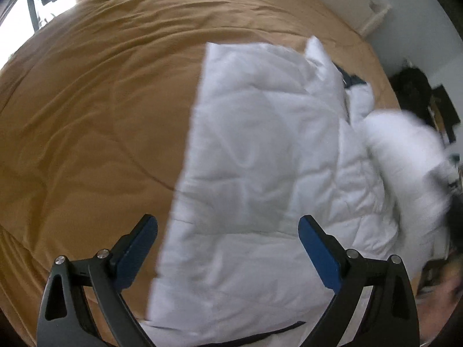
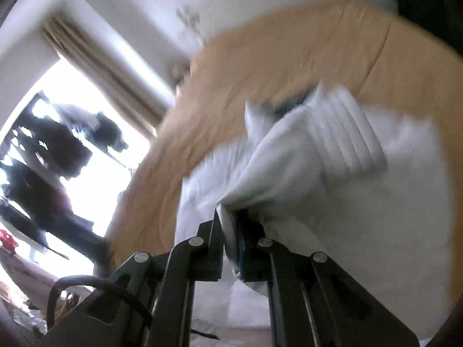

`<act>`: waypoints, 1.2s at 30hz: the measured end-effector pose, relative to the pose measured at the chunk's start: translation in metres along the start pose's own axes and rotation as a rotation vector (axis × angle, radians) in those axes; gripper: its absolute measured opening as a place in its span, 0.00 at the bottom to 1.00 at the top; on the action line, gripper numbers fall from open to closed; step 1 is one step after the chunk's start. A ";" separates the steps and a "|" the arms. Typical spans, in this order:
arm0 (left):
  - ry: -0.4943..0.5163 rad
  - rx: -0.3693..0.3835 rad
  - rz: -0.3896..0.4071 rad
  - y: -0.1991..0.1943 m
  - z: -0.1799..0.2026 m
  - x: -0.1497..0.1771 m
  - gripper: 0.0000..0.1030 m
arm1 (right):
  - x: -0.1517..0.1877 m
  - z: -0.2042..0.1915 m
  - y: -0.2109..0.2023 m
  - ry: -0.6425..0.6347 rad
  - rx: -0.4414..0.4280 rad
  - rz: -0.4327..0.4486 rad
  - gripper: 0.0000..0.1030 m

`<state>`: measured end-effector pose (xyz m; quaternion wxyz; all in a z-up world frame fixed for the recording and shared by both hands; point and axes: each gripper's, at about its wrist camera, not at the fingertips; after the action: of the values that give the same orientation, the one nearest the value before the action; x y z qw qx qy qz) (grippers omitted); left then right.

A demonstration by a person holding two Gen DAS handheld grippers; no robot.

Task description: Fold large clothes

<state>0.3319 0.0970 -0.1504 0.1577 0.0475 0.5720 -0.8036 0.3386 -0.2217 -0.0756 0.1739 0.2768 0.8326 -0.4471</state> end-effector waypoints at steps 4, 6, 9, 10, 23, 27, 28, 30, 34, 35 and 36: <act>-0.044 0.051 -0.037 0.009 -0.009 -0.006 0.95 | 0.054 0.009 0.108 -0.001 0.108 -0.234 0.33; -0.033 0.090 -0.053 0.013 0.001 -0.005 0.95 | 0.070 0.007 0.121 -0.065 0.160 -0.242 0.34; 0.022 0.131 -0.024 0.008 0.028 0.003 0.95 | 0.070 -0.007 0.111 -0.167 0.181 -0.245 0.53; 0.045 0.138 -0.007 0.005 0.038 0.004 0.95 | 0.068 -0.015 0.099 -0.215 0.185 -0.223 0.61; 0.323 -0.051 0.066 0.060 0.140 0.008 0.83 | 0.076 0.055 -0.053 -0.123 0.313 -0.042 0.77; 0.286 -0.096 0.042 0.070 0.138 0.004 0.28 | 0.070 0.080 -0.090 -0.062 0.368 0.012 0.73; 0.256 -0.076 0.055 0.060 0.135 0.002 0.24 | 0.066 0.080 -0.093 -0.060 0.382 0.022 0.59; 0.182 -0.058 0.091 0.035 0.124 -0.004 0.18 | 0.054 0.087 -0.094 -0.045 0.414 0.023 0.38; 0.115 -0.117 0.126 0.016 0.095 -0.018 0.19 | 0.029 0.108 -0.091 0.042 0.364 0.052 0.37; 0.120 -0.118 0.097 0.023 0.090 -0.021 0.19 | 0.022 0.112 -0.083 0.060 0.349 0.050 0.37; 0.132 -0.115 0.057 0.033 0.086 -0.021 0.19 | 0.016 0.115 -0.080 0.068 0.346 0.048 0.37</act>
<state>0.3713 0.0113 -0.1457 0.1448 0.1071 0.6248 -0.7597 0.2811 -0.3492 -0.0942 0.1060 0.3374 0.7419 -0.5697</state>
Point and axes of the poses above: each gripper's, at about its wrist camera, not at the fingertips, and y roughly the way its jaws point, z to its right, x to its underside, and after that the axes turned 3 degrees about -y, right-handed
